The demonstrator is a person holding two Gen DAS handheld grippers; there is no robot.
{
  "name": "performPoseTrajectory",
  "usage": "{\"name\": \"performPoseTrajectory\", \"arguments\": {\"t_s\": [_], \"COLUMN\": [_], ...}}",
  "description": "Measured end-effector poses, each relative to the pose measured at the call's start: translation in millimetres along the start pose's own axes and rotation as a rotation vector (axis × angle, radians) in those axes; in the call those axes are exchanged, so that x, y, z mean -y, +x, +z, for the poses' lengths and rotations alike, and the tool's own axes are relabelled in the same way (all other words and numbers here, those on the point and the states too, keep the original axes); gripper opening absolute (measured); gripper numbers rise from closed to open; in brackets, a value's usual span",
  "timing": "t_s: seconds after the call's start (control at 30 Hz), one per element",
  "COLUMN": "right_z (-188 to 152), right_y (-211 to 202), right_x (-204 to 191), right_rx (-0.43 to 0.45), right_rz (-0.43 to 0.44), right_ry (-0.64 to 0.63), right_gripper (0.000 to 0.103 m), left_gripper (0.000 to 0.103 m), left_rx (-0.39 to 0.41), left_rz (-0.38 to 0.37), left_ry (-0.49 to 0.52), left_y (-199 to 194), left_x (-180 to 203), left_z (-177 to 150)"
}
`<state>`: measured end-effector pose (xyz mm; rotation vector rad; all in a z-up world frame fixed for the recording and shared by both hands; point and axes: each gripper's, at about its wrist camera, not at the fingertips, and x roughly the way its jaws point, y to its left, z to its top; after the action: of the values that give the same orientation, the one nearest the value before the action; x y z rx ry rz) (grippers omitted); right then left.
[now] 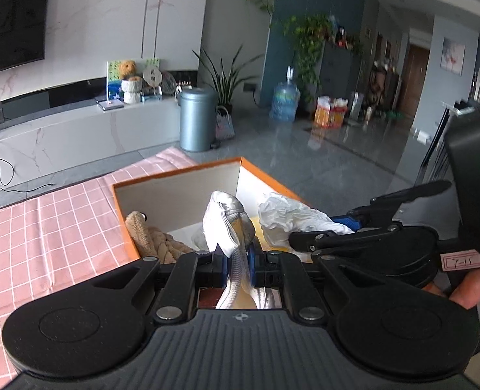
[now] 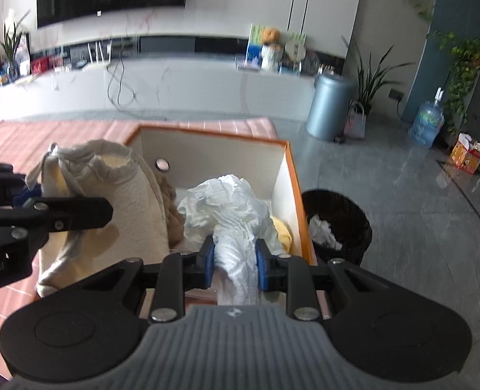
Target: Organize soft objects
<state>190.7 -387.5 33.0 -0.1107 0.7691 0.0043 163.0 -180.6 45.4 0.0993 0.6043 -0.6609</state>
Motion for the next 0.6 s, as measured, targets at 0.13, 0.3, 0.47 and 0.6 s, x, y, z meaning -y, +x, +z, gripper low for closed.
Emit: {"name": "performPoseTrajectory", "arguments": {"t_s": [0.13, 0.3, 0.47, 0.6], "right_z": [1, -5, -14, -10], "right_y": [20, 36, 51, 49], "right_x": [5, 3, 7, 15], "right_rx": [-0.057, -0.112, -0.163, -0.148], "right_rz": [0.019, 0.032, 0.053, 0.082], "right_ry": [-0.031, -0.091, -0.110, -0.092], "right_gripper": [0.024, 0.024, 0.025, 0.025], "left_gripper": [0.013, 0.013, 0.013, 0.013], "left_rx": [-0.041, -0.084, -0.119, -0.098], "left_rz": [0.004, -0.025, -0.090, -0.140], "left_ry": [0.049, 0.058, 0.021, 0.036], "left_y": [14, 25, 39, 40], "left_x": [6, 2, -5, -1], "left_z": [0, 0, 5, 14]}}
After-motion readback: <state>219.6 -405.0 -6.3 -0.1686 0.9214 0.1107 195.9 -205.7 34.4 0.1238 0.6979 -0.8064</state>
